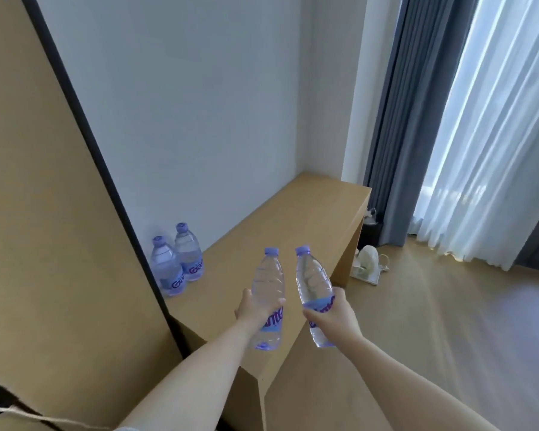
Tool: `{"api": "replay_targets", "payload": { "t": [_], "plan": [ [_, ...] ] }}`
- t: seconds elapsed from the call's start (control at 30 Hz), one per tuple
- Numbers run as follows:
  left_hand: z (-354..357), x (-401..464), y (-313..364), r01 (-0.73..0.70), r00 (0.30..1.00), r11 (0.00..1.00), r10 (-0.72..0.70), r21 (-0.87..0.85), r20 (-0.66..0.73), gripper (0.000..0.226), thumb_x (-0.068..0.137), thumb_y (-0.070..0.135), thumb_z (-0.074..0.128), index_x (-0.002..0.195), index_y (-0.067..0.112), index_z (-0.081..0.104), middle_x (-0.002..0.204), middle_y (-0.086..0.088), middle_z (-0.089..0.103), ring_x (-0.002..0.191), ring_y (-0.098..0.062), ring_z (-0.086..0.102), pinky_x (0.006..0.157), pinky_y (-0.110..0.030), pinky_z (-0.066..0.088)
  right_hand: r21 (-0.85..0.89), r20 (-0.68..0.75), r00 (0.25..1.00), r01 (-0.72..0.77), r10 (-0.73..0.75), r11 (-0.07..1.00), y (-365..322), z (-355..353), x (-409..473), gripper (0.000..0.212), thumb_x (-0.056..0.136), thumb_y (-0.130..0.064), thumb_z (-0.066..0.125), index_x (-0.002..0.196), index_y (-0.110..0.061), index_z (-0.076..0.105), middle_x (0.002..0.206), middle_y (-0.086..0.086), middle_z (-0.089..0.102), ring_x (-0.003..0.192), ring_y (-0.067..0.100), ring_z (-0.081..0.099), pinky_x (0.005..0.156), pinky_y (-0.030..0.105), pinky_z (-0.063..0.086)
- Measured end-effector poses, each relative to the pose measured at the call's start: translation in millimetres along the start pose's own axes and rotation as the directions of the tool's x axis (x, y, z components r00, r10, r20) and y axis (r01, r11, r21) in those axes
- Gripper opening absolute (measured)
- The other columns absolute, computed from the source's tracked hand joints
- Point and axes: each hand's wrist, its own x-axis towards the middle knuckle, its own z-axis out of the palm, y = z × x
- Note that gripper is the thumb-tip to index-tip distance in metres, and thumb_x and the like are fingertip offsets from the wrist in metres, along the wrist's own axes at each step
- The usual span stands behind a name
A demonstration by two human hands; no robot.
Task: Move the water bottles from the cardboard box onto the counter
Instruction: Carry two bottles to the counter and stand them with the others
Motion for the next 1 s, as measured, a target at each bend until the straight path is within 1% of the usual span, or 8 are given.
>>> {"api": "replay_targets", "payload": {
  "t": [0.2,0.33,0.43,0.5,0.6,0.73,0.87,1.0],
  "plan": [
    [2,58,13,0.126,0.966,0.987,-0.143,-0.095,-0.213,0.073,0.073,0.041,0.079,0.13,0.014,0.042,0.129,-0.011,0.054,0.12,-0.033,0.051,0.102,-0.044,0.044,-0.104,0.202,0.972,0.143,-0.12,0.984,-20,13,93,0.052,0.065,-0.036,0.076,0.106,-0.026,0.046,0.102,-0.006,0.053,0.1,0.018,0.053,0.09,0.047,0.048],
    [0,76,19,0.14,0.927,0.952,-0.223,-0.272,-0.302,0.091,0.051,0.046,0.078,0.13,0.012,0.046,0.125,-0.012,0.059,0.118,-0.034,0.055,0.1,-0.045,0.046,-0.146,0.352,0.926,0.196,-0.134,0.97,-40,28,134,0.048,0.064,-0.043,0.073,0.102,-0.034,0.044,0.094,-0.015,0.054,0.103,0.016,0.047,0.09,0.047,0.048],
    [-7,86,12,0.131,0.897,0.913,-0.275,-0.385,-0.345,0.066,0.063,0.036,0.084,0.12,0.016,0.059,0.108,-0.012,0.069,0.103,-0.031,0.065,0.093,-0.043,0.053,-0.076,0.498,0.859,0.184,-0.123,0.98,-50,47,155,0.052,0.069,-0.034,0.078,0.109,-0.028,0.045,0.1,-0.008,0.058,0.102,0.016,0.054,0.086,0.042,0.053],
    [-15,92,3,0.128,0.883,0.883,-0.308,-0.451,-0.354,0.048,0.074,0.029,0.081,0.115,0.015,0.062,0.097,-0.012,0.072,0.088,-0.029,0.07,0.08,-0.037,0.057,-0.004,0.589,0.802,0.129,-0.102,0.992,-50,63,163,0.054,0.071,-0.026,0.081,0.111,-0.022,0.046,0.104,0.0,0.061,0.096,0.016,0.061,0.08,0.035,0.055],
    [-33,105,-7,0.113,0.862,0.858,-0.335,-0.501,-0.379,0.043,0.077,0.024,0.079,0.115,0.014,0.06,0.094,-0.013,0.073,0.082,-0.028,0.071,0.067,-0.031,0.056,0.02,0.686,0.721,0.116,-0.098,0.993,-55,91,176,0.055,0.073,-0.018,0.08,0.115,-0.017,0.045,0.104,-0.002,0.06,0.091,0.009,0.061,0.067,0.02,0.05],
    [-59,121,-18,0.08,0.872,0.847,-0.315,-0.525,-0.375,0.048,0.08,0.02,0.077,0.123,0.018,0.055,0.107,-0.01,0.07,0.096,-0.026,0.068,0.085,-0.039,0.055,0.036,0.749,0.659,0.066,-0.071,0.997,-67,126,191,0.057,0.07,-0.011,0.078,0.117,-0.012,0.047,0.108,0.005,0.063,0.093,0.014,0.064,0.066,0.021,0.051],
    [-77,134,-23,0.005,0.883,0.85,-0.25,-0.527,-0.396,0.048,0.081,0.005,0.074,0.119,0.021,0.051,0.106,-0.001,0.067,0.095,-0.016,0.064,0.071,-0.025,0.05,0.033,0.779,0.625,0.029,-0.043,0.999,-79,153,207,0.065,0.061,-0.016,0.075,0.12,-0.007,0.048,0.109,0.007,0.062,0.091,0.017,0.064,0.071,0.026,0.051],
    [-78,139,-27,-0.025,0.872,0.875,-0.218,-0.484,-0.439,0.052,0.078,-0.005,0.071,0.115,0.023,0.048,0.104,0.004,0.064,0.092,-0.006,0.061,0.068,-0.018,0.047,-0.005,0.785,0.617,0.099,-0.057,0.995,-85,168,215,0.077,0.05,-0.023,0.073,0.12,-0.004,0.046,0.103,0.007,0.06,0.086,0.018,0.06,0.076,0.034,0.053]
  ]
}}
